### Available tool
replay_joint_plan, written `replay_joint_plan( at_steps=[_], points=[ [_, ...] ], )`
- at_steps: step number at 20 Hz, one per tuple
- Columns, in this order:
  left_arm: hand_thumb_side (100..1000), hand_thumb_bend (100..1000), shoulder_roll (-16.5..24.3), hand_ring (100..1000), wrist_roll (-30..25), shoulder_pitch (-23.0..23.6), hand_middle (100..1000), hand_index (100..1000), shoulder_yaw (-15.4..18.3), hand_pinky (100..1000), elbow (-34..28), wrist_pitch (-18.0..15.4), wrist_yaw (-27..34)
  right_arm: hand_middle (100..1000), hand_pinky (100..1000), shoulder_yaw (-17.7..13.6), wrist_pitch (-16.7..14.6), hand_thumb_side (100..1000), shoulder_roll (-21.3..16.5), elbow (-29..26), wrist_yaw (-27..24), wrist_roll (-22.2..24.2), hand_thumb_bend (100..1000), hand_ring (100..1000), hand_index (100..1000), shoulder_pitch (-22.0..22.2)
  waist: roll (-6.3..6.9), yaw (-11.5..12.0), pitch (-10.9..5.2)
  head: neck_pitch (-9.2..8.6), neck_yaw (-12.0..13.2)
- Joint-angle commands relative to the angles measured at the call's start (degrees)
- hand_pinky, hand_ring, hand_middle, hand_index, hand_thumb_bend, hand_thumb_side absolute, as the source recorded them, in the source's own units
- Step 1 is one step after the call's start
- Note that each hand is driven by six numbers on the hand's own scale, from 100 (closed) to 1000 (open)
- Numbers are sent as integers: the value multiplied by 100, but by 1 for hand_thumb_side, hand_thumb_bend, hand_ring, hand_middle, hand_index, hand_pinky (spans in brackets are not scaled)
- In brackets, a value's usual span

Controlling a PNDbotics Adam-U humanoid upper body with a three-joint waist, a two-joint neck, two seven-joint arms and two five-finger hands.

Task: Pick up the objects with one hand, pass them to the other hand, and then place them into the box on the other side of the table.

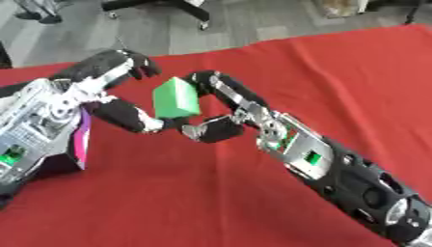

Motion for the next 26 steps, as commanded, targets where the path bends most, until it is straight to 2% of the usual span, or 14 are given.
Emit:
replay_joint_plan(
  at_steps=[1, 8, 26],
  points=[
    [384, 535, -103, 770, 113, -205, 727, 829, 38, 829, -57, 1, 62, 457, 786, 98, -42, 100, 116, -267, -30, 110, 120, 677, 574, -109, 30, 14, -89, -59, 22],
    [353, 494, 3, 767, 52, -198, 717, 817, -25, 833, -376, -7, 301, 456, 785, 108, -17, 100, 113, -242, -13, 147, 122, 677, 573, -84, 51, 16, -84, -67, 12],
    [358, 493, 65, 766, -67, -192, 717, 817, -66, 834, -670, 149, 555, 453, 780, 122, -1, 100, 107, -241, -2, 102, 136, 674, 569, -45, 58, 3, -64, -55, 4]
  ],
)
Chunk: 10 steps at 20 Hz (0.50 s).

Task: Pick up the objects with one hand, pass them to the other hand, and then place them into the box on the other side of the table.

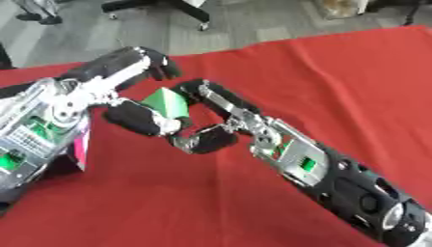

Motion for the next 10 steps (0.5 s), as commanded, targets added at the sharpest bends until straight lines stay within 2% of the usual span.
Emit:
replay_joint_plan(
  at_steps=[1, 5, 10],
  points=[
    [357, 491, 59, 766, -3, -114, 717, 816, 65, 834, -68, 14, 30, 452, 780, -23, -17, 100, 4, -123, -5, -13, 118, 674, 569, -58, 59, 2, -66, -36, 5],
    [359, 508, 53, 771, -8, -110, 727, 825, 57, 837, -38, 35, -18, 452, 780, -28, -16, 100, -2, -132, -7, -50, 100, 674, 568, -53, 57, -4, -65, -36, 6],
    [355, 577, 70, 787, -101, -105, 745, 843, 46, 843, -8, 100, -148, 451, 779, -38, -2, 100, -6, -124, -11, -92, 100, 674, 568, -32, 62, -2, -61, -26, 8]
  ],
)
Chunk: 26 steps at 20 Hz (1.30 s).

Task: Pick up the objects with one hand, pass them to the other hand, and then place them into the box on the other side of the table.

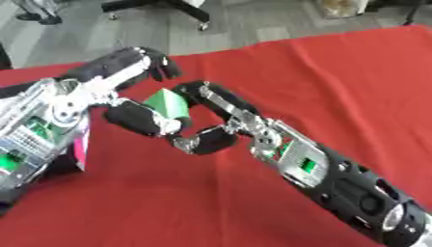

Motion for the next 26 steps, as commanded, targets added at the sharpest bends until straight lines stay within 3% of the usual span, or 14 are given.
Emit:
replay_joint_plan(
  at_steps=[1, 8, 13, 20, 26],
  points=[
    [349, 583, 78, 788, -67, -107, 746, 842, 53, 844, -30, 60, -121, 451, 779, -43, 3, 100, -8, -117, -9, -51, 100, 673, 568, -62, 62, 4, -63, -25, 9],
    [335, 596, 96, 790, -261, -97, 745, 838, 39, 843, -19, 104, -272, 450, 778, -56, 0, 100, -26, -122, -12, -130, 100, 673, 565, -46, 54, 0, -66, -14, 13],
    [304, 548, 79, 787, -287, -91, 740, 831, 49, 840, 33, 127, -333, 450, 779, -54, -10, 100, -39, -149, -33, -139, 100, 673, 565, -43, 48, -7, -59, -17, 20],
    [309, 374, 42, 770, -132, -83, 699, 789, 68, 826, 145, 167, -326, 451, 779, -56, -16, 100, -59, -178, -46, -126, 100, 673, 565, -43, 41, -13, -54, -36, 28],
    [321, 219, 19, 729, 14, -70, 635, 694, 48, 810, 213, 184, -270, 451, 779, -55, -17, 100, -60, -187, -57, -116, 100, 673, 564, -31, 42, -18, -50, -40, 31]
  ],
)
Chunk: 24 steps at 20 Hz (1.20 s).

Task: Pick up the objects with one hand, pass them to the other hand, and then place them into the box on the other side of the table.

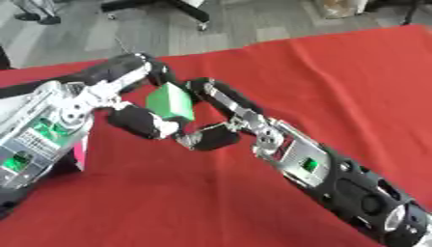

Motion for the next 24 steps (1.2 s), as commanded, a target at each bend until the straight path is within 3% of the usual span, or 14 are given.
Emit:
replay_joint_plan(
  at_steps=[1, 4, 8, 10, 12, 14, 20, 24],
  points=[
    [315, 193, 95, 716, 92, -84, 620, 668, 87, 806, 76, 25, 7, 451, 779, 4, -21, 100, -44, -185, -39, 11, 100, 673, 564, -62, 43, 0, -50, -41, 29],
    [286, 109, 88, 685, 117, -81, 579, 541, 85, 796, 84, 12, 31, 451, 779, 3, -23, 100, -46, -185, -33, 16, 100, 674, 564, -53, 42, -3, -50, -40, 27],
    [292, 100, 86, 661, 122, -77, 547, 475, 76, 785, 96, 6, 33, 453, 779, 3, -14, 100, -49, -188, -26, 10, 109, 675, 566, -42, 43, -4, -50, -30, 25],
    [288, 100, 91, 659, 119, -74, 543, 465, 73, 784, 92, 0, 20, 455, 779, 3, -5, 100, -51, -190, -18, 6, 132, 677, 570, -36, 43, -4, -51, -25, 23],
    [281, 100, 112, 656, 110, -67, 538, 453, 74, 782, 82, -11, 6, 475, 779, -1, 41, 100, -58, -179, 8, -2, 300, 695, 596, -27, 42, -6, -53, -21, 21],
    [275, 100, 152, 654, 95, -54, 534, 445, 79, 779, 63, -25, -11, 489, 778, -8, 110, 100, -63, -167, 50, -13, 371, 702, 614, -16, 43, -7, -57, -15, 16],
    [257, 100, 261, 646, 78, -19, 521, 445, 97, 769, -47, -32, -98, 498, 774, -46, 357, 100, -74, -190, 91, -211, 366, 702, 629, 4, 47, -2, -59, -14, 2],
    [242, 100, 353, 642, 96, 19, 515, 445, 129, 763, -153, -27, -193, 516, 771, -43, 553, 134, -82, -176, 33, -283, 421, 710, 656, 31, 49, 5, -56, -18, -10]
  ],
)
